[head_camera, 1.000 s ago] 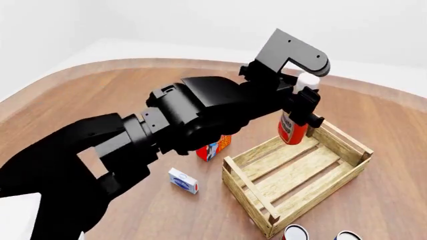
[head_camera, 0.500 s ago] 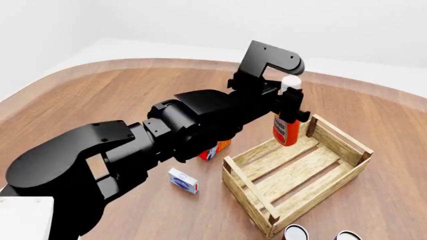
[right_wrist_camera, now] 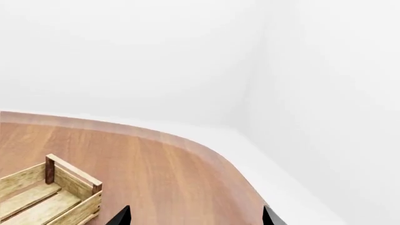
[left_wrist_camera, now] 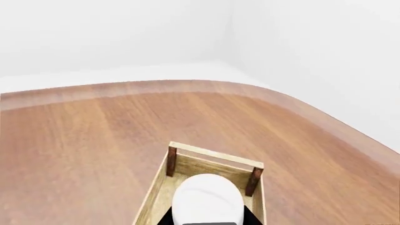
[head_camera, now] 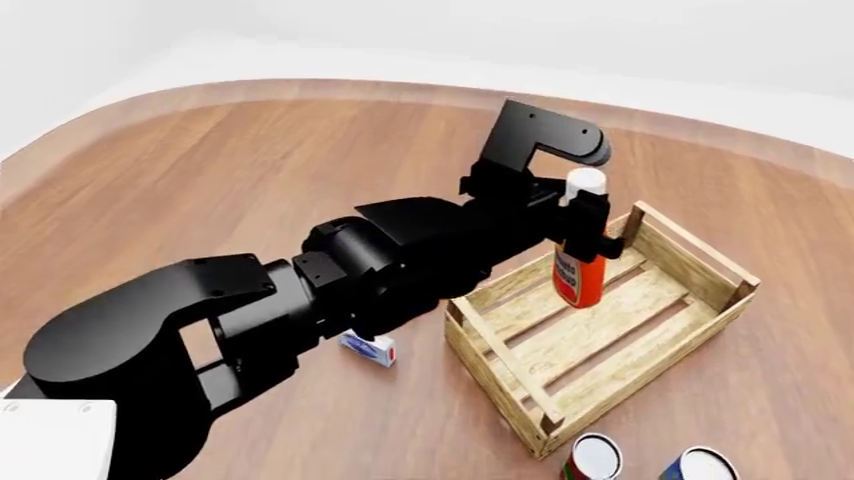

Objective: Pick up the ketchup, and put it in the wooden tray.

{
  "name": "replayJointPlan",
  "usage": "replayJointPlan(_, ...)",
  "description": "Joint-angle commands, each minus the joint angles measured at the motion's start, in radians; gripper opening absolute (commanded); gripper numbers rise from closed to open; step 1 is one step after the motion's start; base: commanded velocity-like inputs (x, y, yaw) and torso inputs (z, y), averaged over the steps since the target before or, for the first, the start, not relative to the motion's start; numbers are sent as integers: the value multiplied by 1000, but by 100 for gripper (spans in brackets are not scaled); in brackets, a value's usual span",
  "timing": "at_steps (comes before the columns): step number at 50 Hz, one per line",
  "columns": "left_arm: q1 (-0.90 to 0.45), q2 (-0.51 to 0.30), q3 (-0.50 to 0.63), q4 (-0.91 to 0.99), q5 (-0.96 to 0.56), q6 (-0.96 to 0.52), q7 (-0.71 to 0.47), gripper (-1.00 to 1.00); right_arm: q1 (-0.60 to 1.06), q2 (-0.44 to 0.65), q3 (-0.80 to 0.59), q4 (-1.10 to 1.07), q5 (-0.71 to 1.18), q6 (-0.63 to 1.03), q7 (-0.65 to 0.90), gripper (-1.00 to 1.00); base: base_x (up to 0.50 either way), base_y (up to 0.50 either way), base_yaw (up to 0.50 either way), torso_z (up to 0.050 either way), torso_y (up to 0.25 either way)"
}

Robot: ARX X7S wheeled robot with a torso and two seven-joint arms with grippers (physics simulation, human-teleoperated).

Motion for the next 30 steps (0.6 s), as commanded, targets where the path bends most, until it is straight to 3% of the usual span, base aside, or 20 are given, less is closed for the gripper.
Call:
replayJointPlan(1,-3,1,-13,13,1,9,-13,-100,-14,-23,-14,1,-27,-27,-18,100,0,0,0,0,-123)
replayJointPlan(30,-5,1,-15,50,62,94,-62,-100,-39,-51,-47,6,-28,-69,18,100,-1,0,0,0,-130)
